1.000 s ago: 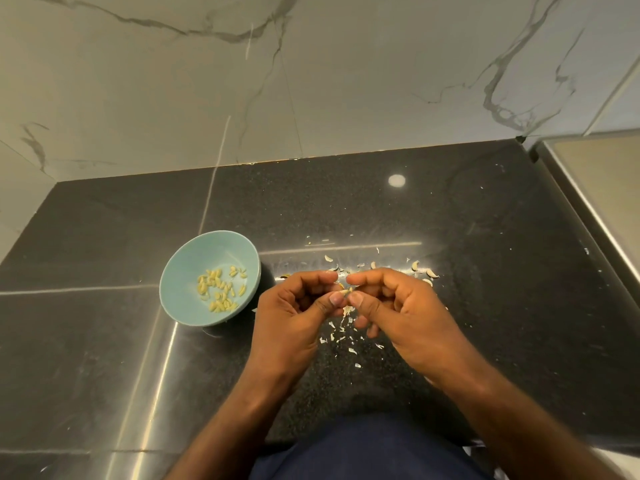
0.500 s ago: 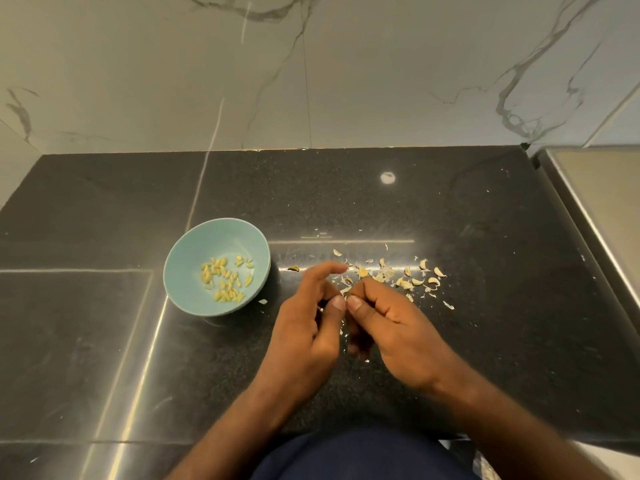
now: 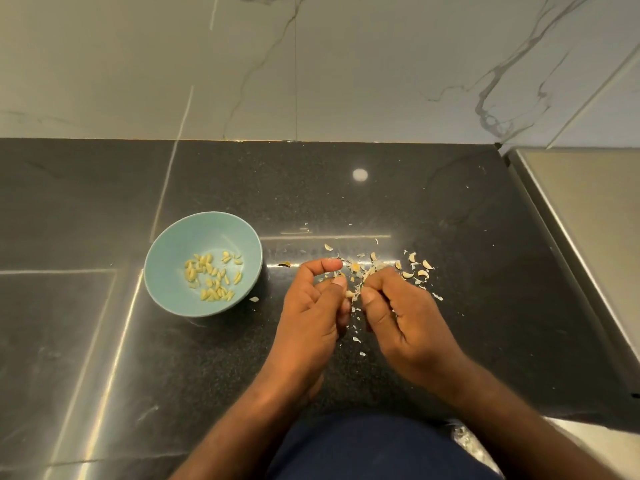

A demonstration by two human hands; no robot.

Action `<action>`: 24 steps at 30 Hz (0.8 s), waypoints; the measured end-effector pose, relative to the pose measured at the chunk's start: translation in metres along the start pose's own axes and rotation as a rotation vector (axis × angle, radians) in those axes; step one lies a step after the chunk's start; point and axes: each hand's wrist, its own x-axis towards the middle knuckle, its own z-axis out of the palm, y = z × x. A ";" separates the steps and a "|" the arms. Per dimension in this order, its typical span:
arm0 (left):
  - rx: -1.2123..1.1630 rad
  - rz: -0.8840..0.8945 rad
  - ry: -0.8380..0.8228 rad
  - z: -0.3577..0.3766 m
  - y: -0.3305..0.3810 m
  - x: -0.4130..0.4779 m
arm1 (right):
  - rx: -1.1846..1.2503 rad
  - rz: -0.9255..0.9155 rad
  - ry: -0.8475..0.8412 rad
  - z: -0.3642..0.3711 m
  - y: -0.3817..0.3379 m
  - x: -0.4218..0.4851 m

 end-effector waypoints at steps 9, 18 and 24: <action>0.097 0.100 0.023 -0.006 -0.001 0.000 | 0.282 0.220 -0.040 0.002 -0.017 0.002; 0.504 0.330 0.061 0.006 -0.010 0.004 | 0.289 0.259 -0.037 -0.012 -0.001 0.007; 0.944 0.504 0.030 0.006 -0.016 0.004 | 0.390 0.286 -0.097 -0.022 0.006 0.005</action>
